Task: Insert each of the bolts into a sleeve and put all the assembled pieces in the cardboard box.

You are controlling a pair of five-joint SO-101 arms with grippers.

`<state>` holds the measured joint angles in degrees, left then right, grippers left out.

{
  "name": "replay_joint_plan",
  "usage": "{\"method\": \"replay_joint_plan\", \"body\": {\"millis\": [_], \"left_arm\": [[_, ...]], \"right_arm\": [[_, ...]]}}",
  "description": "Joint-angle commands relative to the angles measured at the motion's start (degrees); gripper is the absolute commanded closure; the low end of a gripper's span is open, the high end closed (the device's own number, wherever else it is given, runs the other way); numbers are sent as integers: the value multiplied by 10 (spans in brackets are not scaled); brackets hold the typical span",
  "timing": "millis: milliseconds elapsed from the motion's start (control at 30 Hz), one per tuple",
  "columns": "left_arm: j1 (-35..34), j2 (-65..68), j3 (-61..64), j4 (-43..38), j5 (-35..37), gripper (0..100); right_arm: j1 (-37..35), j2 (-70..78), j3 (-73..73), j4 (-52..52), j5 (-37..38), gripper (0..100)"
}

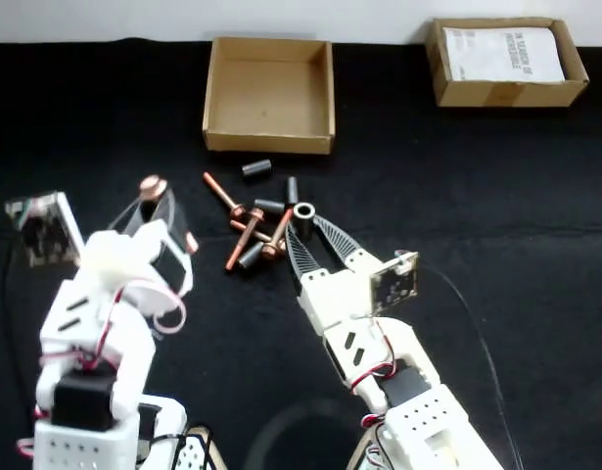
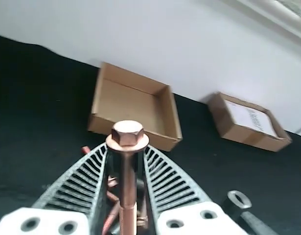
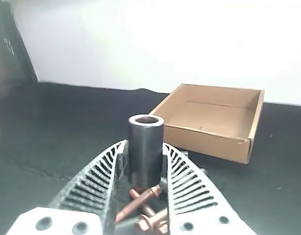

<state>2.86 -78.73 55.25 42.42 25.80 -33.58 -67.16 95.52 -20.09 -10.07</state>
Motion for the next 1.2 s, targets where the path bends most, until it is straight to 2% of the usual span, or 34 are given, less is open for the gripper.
{"method": "replay_joint_plan", "body": {"millis": [0, 167, 300, 533, 700, 1033, 1167], "left_arm": [[72, 116, -142, -2, 7, 991], [151, 208, -219, -3, 2, 991], [188, 241, -221, -18, -73, 991], [193, 289, -221, -100, -88, 991], [195, 316, -221, -139, -145, 991], [248, 317, -197, -142, -145, 991], [248, 316, -170, -142, -145, 991]], "right_arm": [[-2, -15, 29, -10, -62, 991], [-2, -16, 45, -10, -86, 991], [-2, -16, 68, -10, -88, 991], [-3, -14, 73, -5, -89, 991], [-26, -15, 73, 39, -87, 991], [-42, -15, 73, 38, -85, 991], [-40, -15, 73, 38, -85, 991]]}}
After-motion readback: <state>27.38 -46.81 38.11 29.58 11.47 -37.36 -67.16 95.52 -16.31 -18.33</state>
